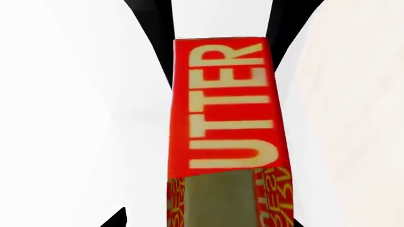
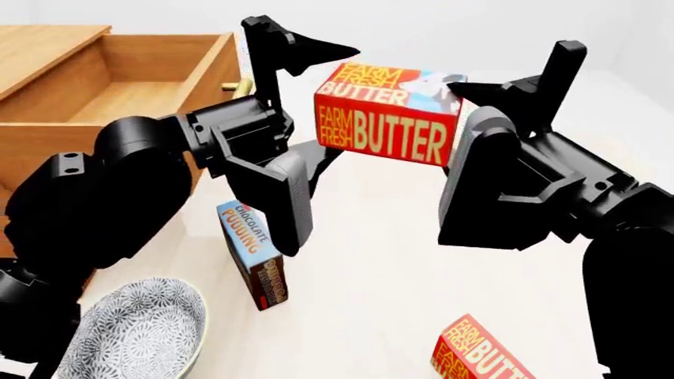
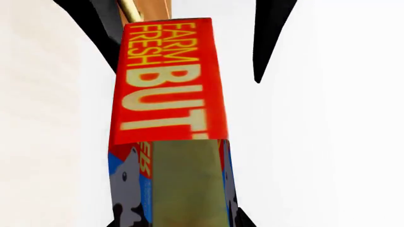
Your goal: Put the butter at the front in the top drawer of the cabinet and close it.
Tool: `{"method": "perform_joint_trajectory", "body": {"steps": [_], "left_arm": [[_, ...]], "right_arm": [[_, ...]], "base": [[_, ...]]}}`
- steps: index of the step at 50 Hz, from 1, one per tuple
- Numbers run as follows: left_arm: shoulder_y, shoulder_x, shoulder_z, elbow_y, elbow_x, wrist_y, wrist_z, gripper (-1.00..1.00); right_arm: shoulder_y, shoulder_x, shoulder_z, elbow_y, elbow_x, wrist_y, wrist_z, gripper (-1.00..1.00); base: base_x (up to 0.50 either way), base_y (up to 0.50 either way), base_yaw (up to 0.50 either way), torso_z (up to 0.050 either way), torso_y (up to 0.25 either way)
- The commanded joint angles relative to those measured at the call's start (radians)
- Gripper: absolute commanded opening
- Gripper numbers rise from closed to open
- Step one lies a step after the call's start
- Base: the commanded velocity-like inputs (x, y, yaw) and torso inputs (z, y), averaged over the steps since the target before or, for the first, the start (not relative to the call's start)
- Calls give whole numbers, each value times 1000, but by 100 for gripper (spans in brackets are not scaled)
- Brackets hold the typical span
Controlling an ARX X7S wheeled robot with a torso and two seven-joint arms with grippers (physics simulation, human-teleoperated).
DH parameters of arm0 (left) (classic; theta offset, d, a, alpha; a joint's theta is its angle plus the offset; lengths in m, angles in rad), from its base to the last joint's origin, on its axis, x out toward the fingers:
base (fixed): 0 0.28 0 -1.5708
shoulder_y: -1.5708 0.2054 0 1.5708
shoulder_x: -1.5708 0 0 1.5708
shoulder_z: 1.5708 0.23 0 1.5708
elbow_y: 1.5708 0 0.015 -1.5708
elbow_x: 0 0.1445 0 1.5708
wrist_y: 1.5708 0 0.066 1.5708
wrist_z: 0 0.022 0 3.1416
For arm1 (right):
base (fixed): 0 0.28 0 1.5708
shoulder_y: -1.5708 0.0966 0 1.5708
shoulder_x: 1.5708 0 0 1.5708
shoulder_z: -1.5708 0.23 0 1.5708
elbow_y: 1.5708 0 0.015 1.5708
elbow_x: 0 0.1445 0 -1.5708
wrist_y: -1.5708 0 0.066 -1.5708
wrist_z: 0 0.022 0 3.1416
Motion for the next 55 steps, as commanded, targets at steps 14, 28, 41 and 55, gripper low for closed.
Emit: {"method": "perform_joint_trajectory", "body": {"steps": [14, 28, 41, 55], "left_arm": [[25, 5, -5, 30, -65, 55, -22, -100], [80, -30, -83, 231, -12, -231, -16, -100], [130, 3, -249, 666, -71, -984, 143, -100], [-302, 233, -261, 393, -1, -1900, 236, -100]], "right_arm": [[18, -41, 25, -24, 2, 9, -4, -100], [19, -54, 47, -38, -138, 154, -27, 100], [-132, -69, 149, -85, -201, 315, -11, 100], [-46, -371, 244, -210, -250, 788, -171, 100]], "base": [[0, 0, 0, 0, 1], [0, 0, 0, 1, 1], [0, 0, 0, 1, 1], [0, 0, 0, 0, 1]]}}
